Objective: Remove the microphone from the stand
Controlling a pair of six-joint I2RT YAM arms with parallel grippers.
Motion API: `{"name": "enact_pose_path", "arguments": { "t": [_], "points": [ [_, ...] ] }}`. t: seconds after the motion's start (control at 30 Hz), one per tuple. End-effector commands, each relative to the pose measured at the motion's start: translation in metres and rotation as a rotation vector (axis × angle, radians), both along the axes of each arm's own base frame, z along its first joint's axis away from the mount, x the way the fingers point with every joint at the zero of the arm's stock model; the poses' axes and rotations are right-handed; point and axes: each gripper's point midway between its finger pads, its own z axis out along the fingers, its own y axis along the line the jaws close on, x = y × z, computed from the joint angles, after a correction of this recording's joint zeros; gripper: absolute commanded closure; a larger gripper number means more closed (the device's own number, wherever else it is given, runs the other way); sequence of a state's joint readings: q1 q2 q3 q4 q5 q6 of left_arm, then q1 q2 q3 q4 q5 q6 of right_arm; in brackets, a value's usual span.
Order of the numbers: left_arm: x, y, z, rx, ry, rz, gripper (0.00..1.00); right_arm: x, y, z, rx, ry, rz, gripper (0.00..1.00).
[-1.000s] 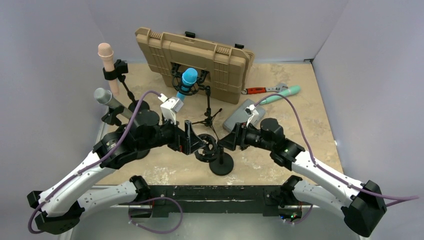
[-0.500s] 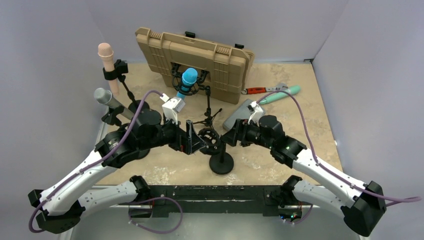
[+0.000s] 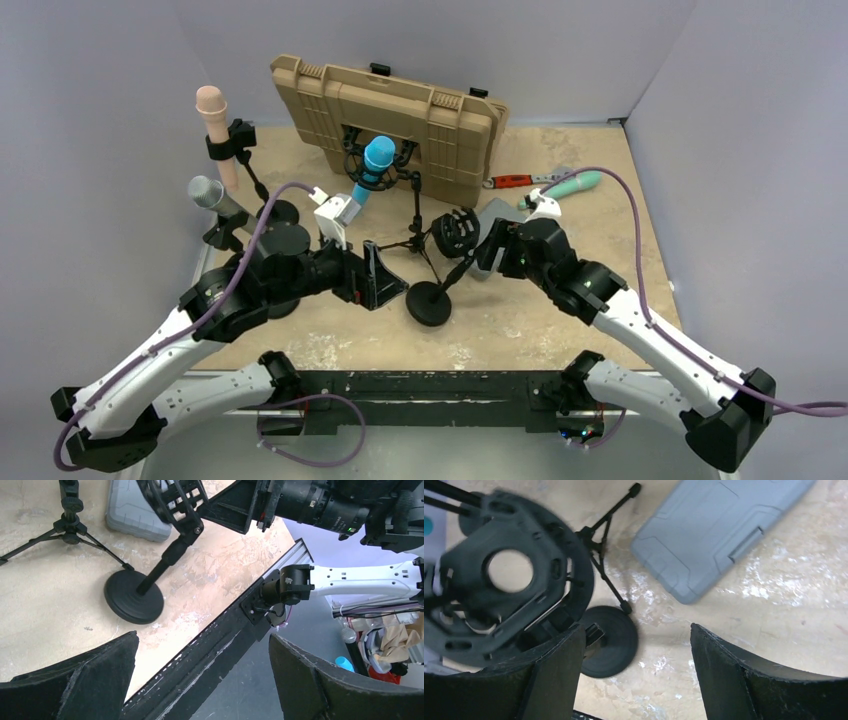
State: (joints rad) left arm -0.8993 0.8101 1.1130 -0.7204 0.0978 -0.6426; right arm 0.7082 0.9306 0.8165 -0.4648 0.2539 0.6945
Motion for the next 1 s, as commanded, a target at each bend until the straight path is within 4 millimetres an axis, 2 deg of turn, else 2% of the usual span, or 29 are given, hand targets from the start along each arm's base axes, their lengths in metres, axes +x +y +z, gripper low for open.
{"name": "enact_pose_path", "arguments": {
  "t": [0.0,0.2,0.37,0.5,0.7,0.8,0.87,0.97],
  "points": [
    [0.002,0.002,0.007,-0.007,-0.044,0.001,0.0,-0.029,-0.027,-0.042,-0.12,0.215,-0.078,0.28],
    [0.003,0.004,0.006,-0.006,-0.049,0.012,0.0,-0.064,-0.027,-0.082,-0.159,0.383,0.022,0.29],
    [0.002,0.006,0.005,-0.021,-0.055,0.019,0.0,-0.073,-0.013,-0.09,-0.116,0.399,0.103,0.31],
    [0.002,0.006,0.004,-0.03,-0.053,0.022,0.0,-0.076,0.011,-0.086,-0.078,0.359,0.216,0.31],
    [0.002,0.005,0.002,-0.021,-0.049,0.017,0.0,-0.068,0.037,-0.064,0.005,0.273,0.303,0.31],
    [0.002,0.004,-0.001,-0.015,-0.045,0.016,0.0,-0.077,0.055,-0.055,0.134,0.286,0.342,0.3],
    [0.003,0.002,-0.003,-0.01,-0.041,0.009,0.0,-0.081,0.053,-0.061,0.176,0.314,0.298,0.3],
    [0.002,-0.004,-0.006,-0.002,-0.023,-0.014,0.0,-0.075,0.019,-0.086,0.081,0.376,0.071,0.28]
  ]
}}
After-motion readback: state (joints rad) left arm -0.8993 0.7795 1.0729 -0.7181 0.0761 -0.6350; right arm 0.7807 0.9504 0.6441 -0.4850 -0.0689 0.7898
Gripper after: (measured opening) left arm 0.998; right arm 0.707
